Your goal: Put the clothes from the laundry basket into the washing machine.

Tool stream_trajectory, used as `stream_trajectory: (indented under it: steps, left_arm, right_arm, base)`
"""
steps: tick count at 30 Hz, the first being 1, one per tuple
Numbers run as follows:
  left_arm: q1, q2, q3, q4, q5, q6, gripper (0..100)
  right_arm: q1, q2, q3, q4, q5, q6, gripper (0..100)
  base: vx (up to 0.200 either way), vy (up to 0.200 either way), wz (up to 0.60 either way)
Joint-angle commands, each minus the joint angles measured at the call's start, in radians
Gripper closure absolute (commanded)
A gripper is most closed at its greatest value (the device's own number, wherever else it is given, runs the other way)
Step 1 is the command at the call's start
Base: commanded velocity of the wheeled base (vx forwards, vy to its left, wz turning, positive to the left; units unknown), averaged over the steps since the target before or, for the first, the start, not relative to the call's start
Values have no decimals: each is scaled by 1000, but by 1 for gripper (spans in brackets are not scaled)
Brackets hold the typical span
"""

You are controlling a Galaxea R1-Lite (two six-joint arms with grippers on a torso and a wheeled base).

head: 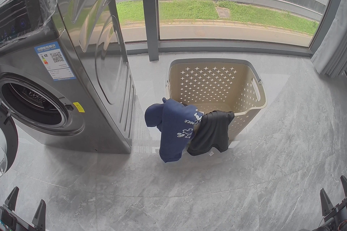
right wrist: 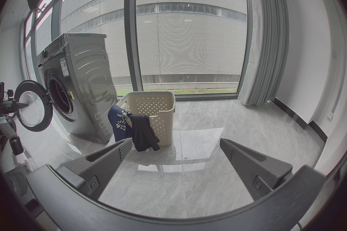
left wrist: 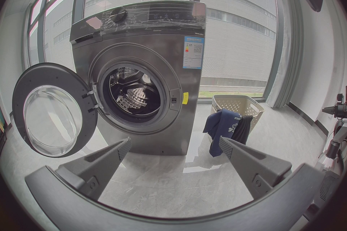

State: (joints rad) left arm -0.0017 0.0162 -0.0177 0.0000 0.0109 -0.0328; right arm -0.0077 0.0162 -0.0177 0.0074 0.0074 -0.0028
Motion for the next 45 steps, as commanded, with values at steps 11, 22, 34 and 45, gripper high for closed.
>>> stream_trajectory:
  steps: [11,22,34,45]
  left_arm:
    - [0,-7,16,0,0,4,0]
    - [0,-7,16,2,0,1,0]
    - [0,-7,16,0,0,4,0]
    - [0,-7,16,0,0,4,0]
  right_arm:
    - [0,-4,15,0,0,0,0]
    - [0,-4,15,0,0,0,0]
    - [0,-4,15,0,0,0,0]
    - [0,-4,15,0,0,0,0]
  base:
    - [0,0,0]
    - [0,-73,0]
    - [0,-83,0]
    - [164,0,0]
